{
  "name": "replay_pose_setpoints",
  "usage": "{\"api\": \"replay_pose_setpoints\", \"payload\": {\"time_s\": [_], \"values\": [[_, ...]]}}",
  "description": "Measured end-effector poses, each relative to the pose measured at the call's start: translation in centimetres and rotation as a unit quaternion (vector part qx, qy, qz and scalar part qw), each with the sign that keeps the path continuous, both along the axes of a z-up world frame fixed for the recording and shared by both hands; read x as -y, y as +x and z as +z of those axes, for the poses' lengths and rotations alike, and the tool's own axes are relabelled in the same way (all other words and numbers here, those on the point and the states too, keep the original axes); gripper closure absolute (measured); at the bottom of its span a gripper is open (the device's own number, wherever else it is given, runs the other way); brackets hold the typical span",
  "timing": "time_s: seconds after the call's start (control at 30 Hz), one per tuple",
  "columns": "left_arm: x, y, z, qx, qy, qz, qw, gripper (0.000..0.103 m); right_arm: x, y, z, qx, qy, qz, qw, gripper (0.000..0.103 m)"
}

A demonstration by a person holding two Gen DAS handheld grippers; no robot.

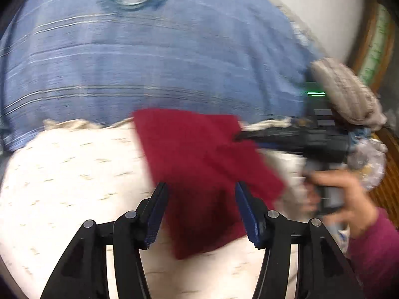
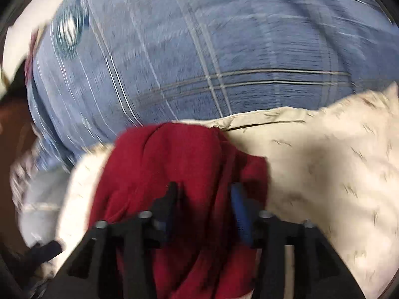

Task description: Fold small clothes

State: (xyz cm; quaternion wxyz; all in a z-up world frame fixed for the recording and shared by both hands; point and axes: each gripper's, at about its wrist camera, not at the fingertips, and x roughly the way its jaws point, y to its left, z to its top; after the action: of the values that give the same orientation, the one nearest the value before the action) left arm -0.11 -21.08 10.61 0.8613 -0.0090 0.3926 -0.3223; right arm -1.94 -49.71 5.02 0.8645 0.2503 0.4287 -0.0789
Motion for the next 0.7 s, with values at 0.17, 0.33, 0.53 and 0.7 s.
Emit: {"api": "replay_pose_setpoints", "payload": {"time_s": [0.17,0.33,0.53,0.7], "values": [[0.2,-1.1,-2.0,-0.021,0.018,0.024,0.9993,0.048,-3.7,-2.0,3.5,0.041,0.006,0.072,0.997,0.040],[1.8,-1.9,-3.4,-0.015,0.047,0.004,0.9988,0.048,-7.5,-2.7,2.1,0.005,-0.019,0.113,0.993,0.046],[1.8,-2.0,-4.3,-0.017,0.068,-0.001,0.9976,0.048,-3.7,-7.7,-1.9,0.000,0.042,0.066,0.997,0.097],[1.1,-1.9,-3.4,0.000,0.061,0.001,0.9981,0.048,-2.4,-10.1,-2.3,0.031,0.098,0.051,0.993,0.088]]}}
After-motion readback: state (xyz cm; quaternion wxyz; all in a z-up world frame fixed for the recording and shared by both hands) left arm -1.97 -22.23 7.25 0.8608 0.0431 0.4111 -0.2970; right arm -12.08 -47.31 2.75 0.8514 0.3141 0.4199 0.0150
